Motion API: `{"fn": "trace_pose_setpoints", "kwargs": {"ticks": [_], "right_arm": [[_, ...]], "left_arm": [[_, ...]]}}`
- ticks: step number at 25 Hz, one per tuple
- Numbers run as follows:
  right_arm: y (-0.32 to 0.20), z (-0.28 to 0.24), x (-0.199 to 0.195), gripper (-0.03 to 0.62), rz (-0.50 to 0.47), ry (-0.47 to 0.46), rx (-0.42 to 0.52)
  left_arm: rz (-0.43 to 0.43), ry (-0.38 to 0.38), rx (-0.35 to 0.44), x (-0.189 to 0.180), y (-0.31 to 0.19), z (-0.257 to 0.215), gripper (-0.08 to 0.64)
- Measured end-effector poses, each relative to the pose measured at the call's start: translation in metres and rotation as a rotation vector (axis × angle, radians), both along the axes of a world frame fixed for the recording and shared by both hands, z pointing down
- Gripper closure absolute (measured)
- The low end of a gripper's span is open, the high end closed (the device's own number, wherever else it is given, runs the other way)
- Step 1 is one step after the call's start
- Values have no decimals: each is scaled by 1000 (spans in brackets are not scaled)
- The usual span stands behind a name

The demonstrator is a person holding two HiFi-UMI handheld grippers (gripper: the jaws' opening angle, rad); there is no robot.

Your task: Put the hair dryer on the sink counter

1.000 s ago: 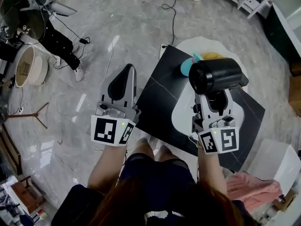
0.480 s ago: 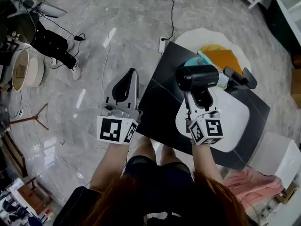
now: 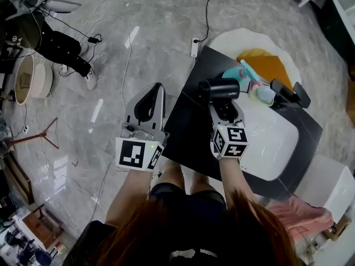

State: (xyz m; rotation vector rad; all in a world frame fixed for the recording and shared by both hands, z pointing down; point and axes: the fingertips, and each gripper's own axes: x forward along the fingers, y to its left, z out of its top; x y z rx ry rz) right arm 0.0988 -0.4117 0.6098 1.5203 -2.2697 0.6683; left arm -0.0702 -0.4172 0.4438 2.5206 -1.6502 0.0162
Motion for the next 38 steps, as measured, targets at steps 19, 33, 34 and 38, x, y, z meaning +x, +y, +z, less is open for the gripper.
{"fn": "trace_pose_setpoints", "kwargs": {"ticks": [19, 33, 34, 38], "right_arm": [[-2, 53, -14, 299, -12, 17, -308], [10, -56, 7, 446, -19, 78, 10], [9, -77, 10, 519, -12, 77, 79], [11, -163, 18, 575, 1, 44, 311]], "left_arm": [[-9, 2, -19, -5, 23, 0, 548], [-13, 12, 54, -9, 37, -47, 548], [-16, 13, 61, -10, 38, -53, 548], [-19, 24, 88, -11, 40, -79, 548]]}}
